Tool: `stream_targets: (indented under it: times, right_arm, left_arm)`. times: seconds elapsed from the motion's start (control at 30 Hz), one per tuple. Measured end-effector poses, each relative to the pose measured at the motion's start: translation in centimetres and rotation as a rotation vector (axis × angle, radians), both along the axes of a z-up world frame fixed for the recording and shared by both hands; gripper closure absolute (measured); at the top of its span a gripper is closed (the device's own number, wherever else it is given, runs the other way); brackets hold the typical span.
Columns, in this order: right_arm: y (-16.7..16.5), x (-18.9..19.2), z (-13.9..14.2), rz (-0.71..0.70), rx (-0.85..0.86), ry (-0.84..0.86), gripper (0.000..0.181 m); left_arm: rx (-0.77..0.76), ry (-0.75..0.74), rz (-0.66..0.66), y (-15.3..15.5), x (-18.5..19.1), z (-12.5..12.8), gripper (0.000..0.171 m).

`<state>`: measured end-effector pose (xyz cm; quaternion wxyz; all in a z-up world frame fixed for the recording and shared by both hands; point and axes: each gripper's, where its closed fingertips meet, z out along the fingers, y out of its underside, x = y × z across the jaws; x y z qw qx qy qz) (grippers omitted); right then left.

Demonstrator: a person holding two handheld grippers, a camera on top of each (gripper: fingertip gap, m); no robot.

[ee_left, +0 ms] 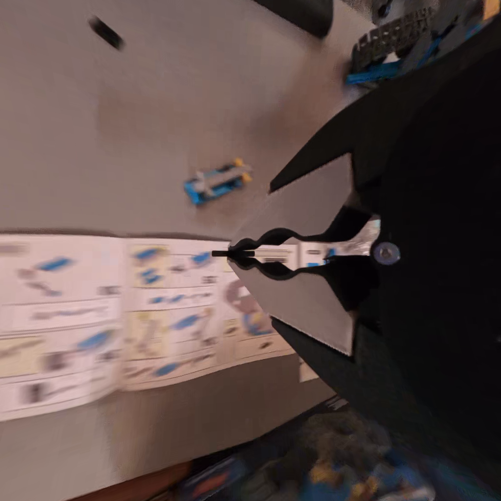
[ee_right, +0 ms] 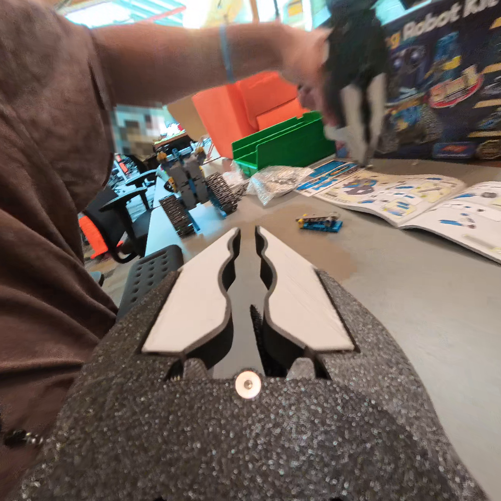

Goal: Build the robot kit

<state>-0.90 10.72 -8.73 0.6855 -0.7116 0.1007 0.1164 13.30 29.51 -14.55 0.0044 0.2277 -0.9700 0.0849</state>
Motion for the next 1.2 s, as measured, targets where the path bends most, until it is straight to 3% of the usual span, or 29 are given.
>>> stream_targets:
  times: [0.1, 0.23, 0.47, 1.2]
  right_arm:
    - [-0.3, 1.0, 0.1, -0.044, 0.011, 0.022, 0.171]
    - [0.0, 1.5, -0.4, -0.061, -0.011, 0.021, 0.171]
    - [0.4, 1.5, -1.8, -0.086, -0.086, -0.038, 0.171]
    - [0.2, 1.9, -1.9, -0.079, -0.074, 0.025, 0.171]
  left_arm:
    - [0.035, 0.039, 0.083, 5.7, -2.9, -2.0, 0.169]
    - [0.013, 0.061, 0.113, 8.2, -4.8, -3.9, 0.169]
    - [-0.045, -0.017, 0.064, 6.6, -3.0, -4.5, 0.169]
    - [-0.058, 0.077, 0.027, 6.0, -2.5, -6.1, 0.168]
